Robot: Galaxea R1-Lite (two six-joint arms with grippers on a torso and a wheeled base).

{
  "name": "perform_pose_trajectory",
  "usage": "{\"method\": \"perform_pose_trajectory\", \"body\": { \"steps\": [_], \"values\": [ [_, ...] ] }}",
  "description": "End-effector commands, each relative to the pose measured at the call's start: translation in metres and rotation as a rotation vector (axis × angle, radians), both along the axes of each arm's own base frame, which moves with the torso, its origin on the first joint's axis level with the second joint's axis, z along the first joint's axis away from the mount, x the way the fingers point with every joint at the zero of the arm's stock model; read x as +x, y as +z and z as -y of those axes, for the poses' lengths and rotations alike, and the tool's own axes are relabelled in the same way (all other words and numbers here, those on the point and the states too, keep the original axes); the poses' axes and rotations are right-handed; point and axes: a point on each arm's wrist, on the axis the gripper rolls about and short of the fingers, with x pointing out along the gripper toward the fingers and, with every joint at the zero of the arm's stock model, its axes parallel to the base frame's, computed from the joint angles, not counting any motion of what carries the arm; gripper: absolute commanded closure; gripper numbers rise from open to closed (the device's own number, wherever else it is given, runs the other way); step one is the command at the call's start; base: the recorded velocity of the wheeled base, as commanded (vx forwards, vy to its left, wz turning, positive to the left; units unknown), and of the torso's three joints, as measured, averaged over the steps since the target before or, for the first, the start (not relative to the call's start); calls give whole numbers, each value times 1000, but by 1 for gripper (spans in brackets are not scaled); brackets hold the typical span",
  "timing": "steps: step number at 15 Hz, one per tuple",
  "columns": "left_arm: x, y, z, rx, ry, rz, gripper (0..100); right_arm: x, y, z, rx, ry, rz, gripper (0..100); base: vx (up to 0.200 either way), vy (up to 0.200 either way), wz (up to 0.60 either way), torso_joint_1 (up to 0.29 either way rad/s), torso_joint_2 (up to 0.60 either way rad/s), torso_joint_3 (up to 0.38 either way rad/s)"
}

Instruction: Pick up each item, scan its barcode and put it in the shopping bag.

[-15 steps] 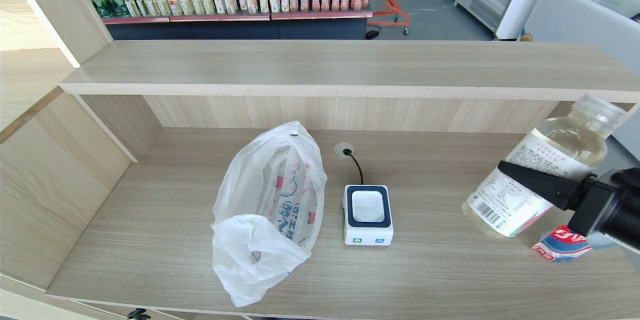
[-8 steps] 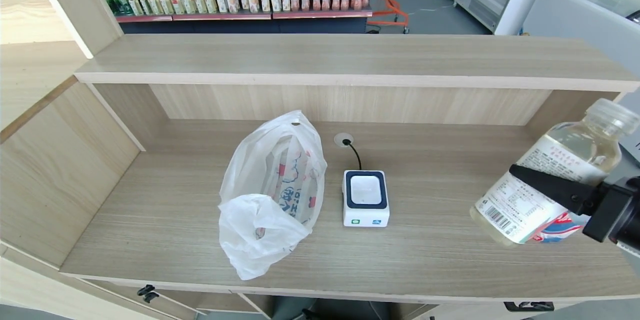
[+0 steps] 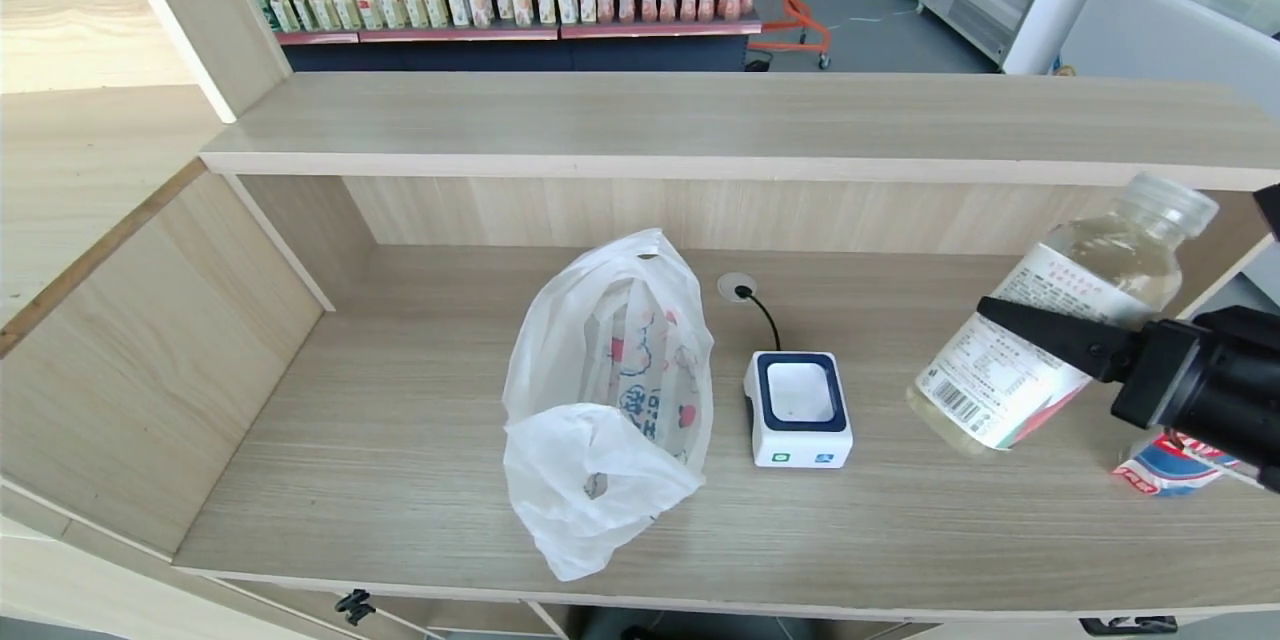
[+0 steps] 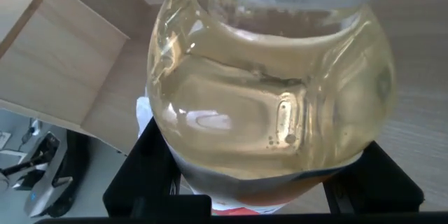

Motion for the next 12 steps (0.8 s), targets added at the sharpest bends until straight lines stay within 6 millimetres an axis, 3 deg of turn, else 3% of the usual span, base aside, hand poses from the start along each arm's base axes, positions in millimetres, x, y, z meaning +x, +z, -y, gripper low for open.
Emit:
{"method": "perform_pose_trajectory", "body": {
  "steps": [1,2,8,12],
  "values": [
    [0,0,0,1,1,0,0,23,-3,-8,-12,1,-39,100,0,200,0,7,2,2],
    [0,0,0,1,1,0,0,33,-3,-11,-15,0,-47,100,0,200,0,2,2,7],
    [0,0,0,1,1,0,0,75,-28,-37,-59,39,-154,100,0,0,0,0,0,0],
    [0,0,0,1,1,0,0,108,-46,-74,-96,33,-192,100,0,0,0,0,0,0]
  ]
}}
